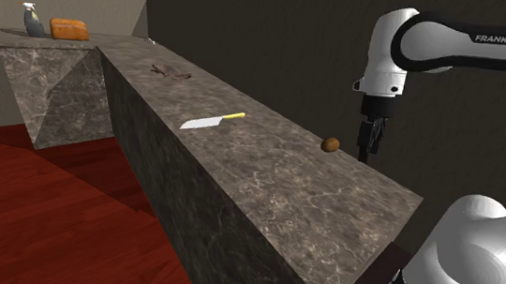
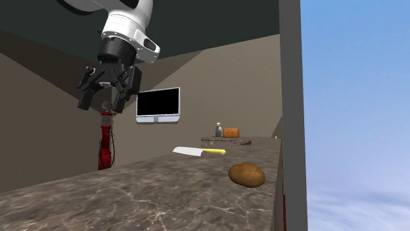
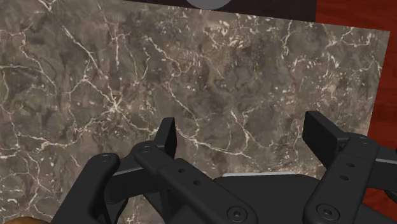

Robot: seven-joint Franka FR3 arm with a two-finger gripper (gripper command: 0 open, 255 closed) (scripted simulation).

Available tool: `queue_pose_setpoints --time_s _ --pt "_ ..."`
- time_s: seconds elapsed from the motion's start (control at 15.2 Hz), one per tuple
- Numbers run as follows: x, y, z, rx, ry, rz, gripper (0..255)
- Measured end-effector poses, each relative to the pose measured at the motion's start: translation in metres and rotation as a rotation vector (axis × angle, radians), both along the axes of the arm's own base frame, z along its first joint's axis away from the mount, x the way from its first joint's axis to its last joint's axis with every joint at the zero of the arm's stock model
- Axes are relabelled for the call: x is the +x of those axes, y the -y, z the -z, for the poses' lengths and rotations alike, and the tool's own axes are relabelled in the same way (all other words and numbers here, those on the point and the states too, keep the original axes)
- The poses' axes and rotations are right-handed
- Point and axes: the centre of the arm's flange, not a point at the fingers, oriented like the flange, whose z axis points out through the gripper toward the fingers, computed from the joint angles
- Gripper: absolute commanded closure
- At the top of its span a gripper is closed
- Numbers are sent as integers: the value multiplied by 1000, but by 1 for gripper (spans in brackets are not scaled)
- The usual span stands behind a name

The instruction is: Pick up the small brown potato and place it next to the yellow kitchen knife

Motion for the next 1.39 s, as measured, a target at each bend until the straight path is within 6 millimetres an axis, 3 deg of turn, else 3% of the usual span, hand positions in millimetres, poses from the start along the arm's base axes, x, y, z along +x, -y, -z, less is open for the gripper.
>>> queue_pose_setpoints --time_s 0.2,0.73,1.39 --pt "-2 15 4 2 15 -34 0" --pt "10 101 38 14 110 -271 0" --pt "60 203 81 30 232 -578 0"
